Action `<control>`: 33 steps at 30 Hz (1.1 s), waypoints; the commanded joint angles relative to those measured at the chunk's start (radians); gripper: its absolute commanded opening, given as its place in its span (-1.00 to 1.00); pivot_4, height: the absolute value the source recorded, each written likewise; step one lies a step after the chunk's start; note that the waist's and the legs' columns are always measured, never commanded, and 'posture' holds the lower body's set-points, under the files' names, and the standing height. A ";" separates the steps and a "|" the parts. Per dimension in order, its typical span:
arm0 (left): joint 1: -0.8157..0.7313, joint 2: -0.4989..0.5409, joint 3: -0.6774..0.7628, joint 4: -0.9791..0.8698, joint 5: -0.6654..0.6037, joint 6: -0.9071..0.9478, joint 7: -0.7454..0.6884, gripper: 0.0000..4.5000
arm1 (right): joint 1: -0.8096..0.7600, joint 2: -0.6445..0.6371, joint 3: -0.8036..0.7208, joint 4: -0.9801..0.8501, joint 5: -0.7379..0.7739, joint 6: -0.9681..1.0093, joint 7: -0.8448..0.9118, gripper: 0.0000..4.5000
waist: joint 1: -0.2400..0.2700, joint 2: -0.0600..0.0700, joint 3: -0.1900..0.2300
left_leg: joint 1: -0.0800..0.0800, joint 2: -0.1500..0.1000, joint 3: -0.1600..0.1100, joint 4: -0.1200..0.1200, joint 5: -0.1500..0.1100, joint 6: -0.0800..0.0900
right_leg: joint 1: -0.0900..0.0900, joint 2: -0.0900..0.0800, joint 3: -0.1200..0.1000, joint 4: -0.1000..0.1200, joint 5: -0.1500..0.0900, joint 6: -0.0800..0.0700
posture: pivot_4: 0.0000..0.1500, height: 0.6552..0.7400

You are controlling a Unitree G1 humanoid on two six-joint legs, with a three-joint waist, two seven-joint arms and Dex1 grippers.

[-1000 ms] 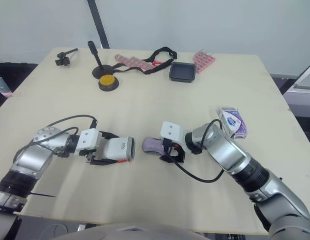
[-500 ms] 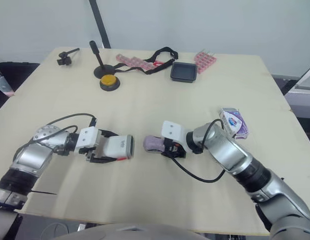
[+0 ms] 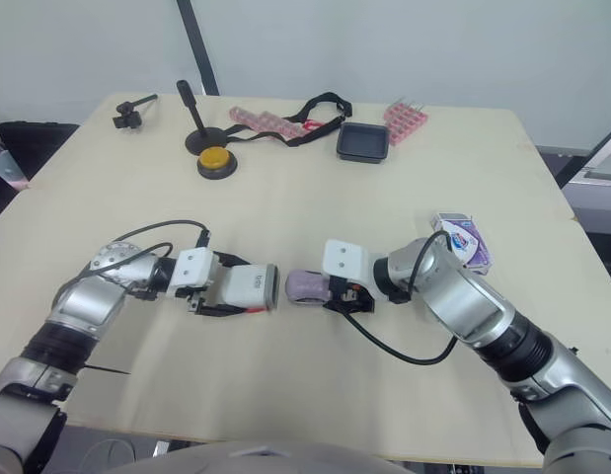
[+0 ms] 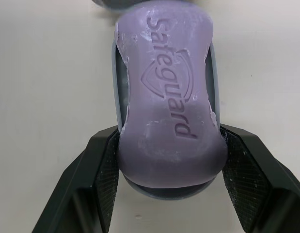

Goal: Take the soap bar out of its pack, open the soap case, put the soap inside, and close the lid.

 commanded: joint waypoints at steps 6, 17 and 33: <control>-0.069 -0.048 -0.030 -0.014 0.019 0.028 0.013 0.54 | -0.059 -0.007 0.018 0.002 -0.041 -0.055 0.034 0.13 | 0.000 0.000 0.000 | 0.000 0.000 0.000 0.000 0.000 0.000 | 0.000 0.000 0.000 0.001 0.000 0.000 | 1.00 0.99; -0.113 -0.124 -0.074 0.004 0.044 0.055 0.033 0.54 | -0.111 0.021 0.047 0.030 -0.101 -0.047 0.041 0.13 | 0.000 0.000 0.000 | -0.001 0.000 0.000 0.000 0.000 0.000 | 0.000 0.000 0.000 0.002 0.000 0.000 | 1.00 0.99; -0.116 -0.174 -0.084 0.009 0.061 0.057 0.068 0.54 | -0.098 -0.064 -0.077 -0.075 -0.071 -0.019 0.065 0.99 | 0.010 0.000 0.000 | -0.001 0.000 0.000 0.001 0.000 0.001 | 0.000 0.000 0.001 0.003 0.000 0.000 | 1.00 0.99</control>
